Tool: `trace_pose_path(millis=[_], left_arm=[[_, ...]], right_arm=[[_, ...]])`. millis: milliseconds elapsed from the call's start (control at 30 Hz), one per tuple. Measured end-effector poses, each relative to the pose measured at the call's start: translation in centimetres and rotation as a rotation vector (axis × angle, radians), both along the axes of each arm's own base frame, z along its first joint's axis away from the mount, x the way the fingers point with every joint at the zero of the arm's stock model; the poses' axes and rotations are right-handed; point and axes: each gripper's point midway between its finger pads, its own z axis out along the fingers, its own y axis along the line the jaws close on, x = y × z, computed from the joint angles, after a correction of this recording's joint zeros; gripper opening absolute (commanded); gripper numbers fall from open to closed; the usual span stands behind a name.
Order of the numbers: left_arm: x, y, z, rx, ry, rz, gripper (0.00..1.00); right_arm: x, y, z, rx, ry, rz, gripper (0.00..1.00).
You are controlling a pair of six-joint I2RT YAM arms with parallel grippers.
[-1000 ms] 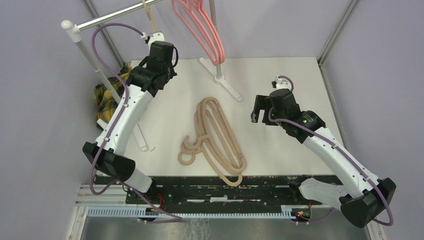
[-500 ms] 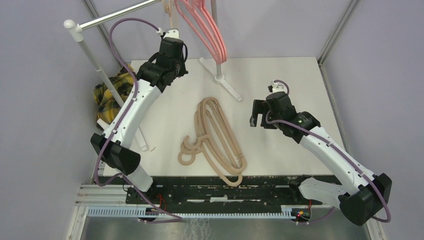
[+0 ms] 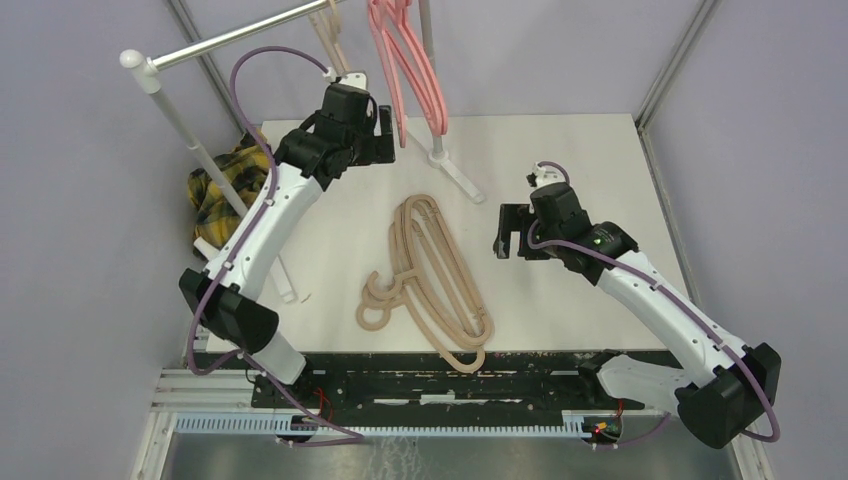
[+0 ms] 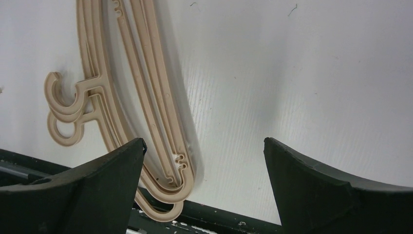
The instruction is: Organize the hangers
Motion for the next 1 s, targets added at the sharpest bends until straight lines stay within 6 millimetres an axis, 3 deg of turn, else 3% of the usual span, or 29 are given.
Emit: trace_pose_path(millis=[167,333,467,633,800,1000], left_arm=[[-2.1,0.2,1.7,-0.038,-0.030,-0.041,0.99],[-7.0,0.9,1.7,-0.100,-0.055,-0.120,0.99],[-11.1,1.3,-0.5,-0.146,-0.043,-0.190,0.99],[-14.7,1.7,-3.9,-0.179,-0.016,-0.248,0.99],[-16.5,2.0,-6.0,-0.192,0.001,-0.273,0.99],[-17.6,2.2,-9.0,-0.190,0.044,-0.281,0.99]], right_arm=[[-0.5,1.7,-0.1,0.038,0.023,0.086,1.00],[-1.3,6.2,-1.3,0.035,0.067,0.237,0.99],[-1.8,11.0,-2.7,0.036,0.101,0.360,0.96],[-0.7,14.9,-4.4,0.048,0.140,0.412,0.91],[1.6,19.0,-6.2,0.049,0.149,0.441,0.87],[3.6,21.7,-9.0,0.030,0.167,0.428,0.76]])
